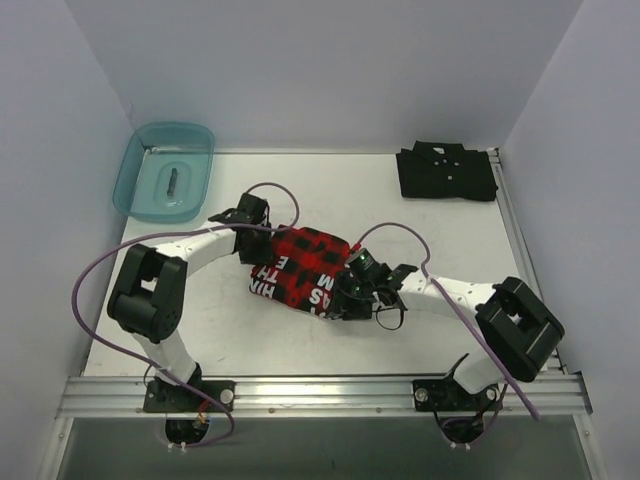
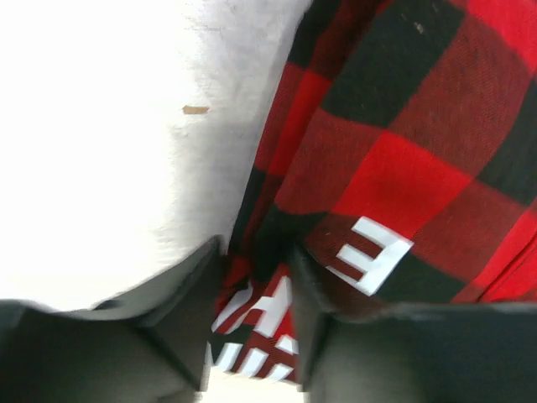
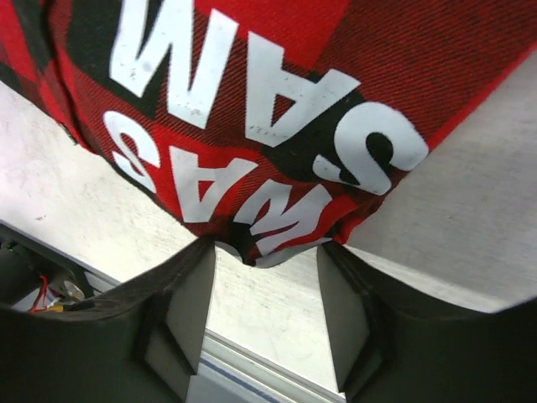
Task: Fold and stack the long sleeve shirts
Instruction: Fold the shirt
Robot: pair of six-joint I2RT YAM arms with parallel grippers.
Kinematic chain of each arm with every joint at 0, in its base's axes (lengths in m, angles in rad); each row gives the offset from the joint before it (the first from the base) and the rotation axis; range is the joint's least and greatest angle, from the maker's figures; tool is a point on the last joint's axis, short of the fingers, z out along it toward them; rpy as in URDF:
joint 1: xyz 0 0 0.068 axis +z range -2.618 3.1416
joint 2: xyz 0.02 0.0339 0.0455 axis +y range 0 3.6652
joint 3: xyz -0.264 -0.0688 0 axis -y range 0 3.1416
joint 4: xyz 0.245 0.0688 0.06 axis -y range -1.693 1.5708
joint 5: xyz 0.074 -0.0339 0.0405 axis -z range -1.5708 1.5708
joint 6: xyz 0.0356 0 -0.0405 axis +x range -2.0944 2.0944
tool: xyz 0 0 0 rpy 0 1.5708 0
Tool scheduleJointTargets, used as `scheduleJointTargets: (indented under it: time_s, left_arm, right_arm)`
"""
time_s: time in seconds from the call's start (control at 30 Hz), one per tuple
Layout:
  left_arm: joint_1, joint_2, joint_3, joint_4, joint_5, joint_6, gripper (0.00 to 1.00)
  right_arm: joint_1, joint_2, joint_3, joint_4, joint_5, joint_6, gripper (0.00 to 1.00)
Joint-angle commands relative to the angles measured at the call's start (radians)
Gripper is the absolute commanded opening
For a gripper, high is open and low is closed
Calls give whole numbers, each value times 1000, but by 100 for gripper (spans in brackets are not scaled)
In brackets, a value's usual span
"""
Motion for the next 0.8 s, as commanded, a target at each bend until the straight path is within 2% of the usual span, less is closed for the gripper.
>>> scheduleJointTargets:
  time_s: [0.0, 0.03, 0.07, 0.13, 0.17, 0.23, 0.3, 0.4, 0.43, 0.5, 0.53, 0.57, 0.63, 0.7, 0.77]
  left_arm:
    - [2, -51, 50, -95, -33, 111, 52]
    - [0, -73, 44, -95, -35, 111, 56]
    - [0, -125, 32, -98, -45, 108, 71]
    - [-7, -182, 17, -105, -47, 108, 81]
    - [-15, -241, 8, -120, -67, 110, 91]
    - [-55, -339, -2, -135, -97, 117, 97]
    - [-92, -409, -23, -146, -146, 124, 97]
    - [-229, -524, -63, -146, -203, 139, 97]
    - [-310, -560, -72, -144, -221, 137, 97]
    - [-415, -576, -89, -134, -275, 133, 97]
    - [-467, -576, -98, -125, -303, 140, 97]
    - [-591, -567, -98, -111, -356, 145, 98]
    - [-705, -518, -89, -94, -410, 172, 97]
    - [-835, -466, -78, -66, -485, 194, 97]
    - [-888, -374, -56, -39, -533, 232, 97]
  right_arm:
    - [-14, -68, 32, -35, 83, 5, 53]
    - [-20, -88, 33, -67, 89, -12, 57]
    - [-27, -133, 30, -83, 95, -28, 64]
    - [-63, -200, 24, -129, 95, -65, 68]
    - [-79, -226, 12, -144, 94, -75, 72]
    - [-139, -307, -7, -190, 86, -102, 76]
    - [-179, -369, -30, -239, 82, -124, 78]
    - [-262, -479, -60, -302, 72, -153, 78]
    - [-300, -531, -67, -316, 68, -154, 79]
    - [-348, -582, -111, -331, 19, -159, 86]
    - [-369, -627, -128, -334, -1, -159, 97]
    - [-420, -647, -142, -337, -32, -156, 100]
    - [-469, -682, -171, -347, -104, -156, 100]
    - [-504, -705, -183, -368, -113, -162, 100]
    - [-514, -740, -189, -391, -81, -162, 100]
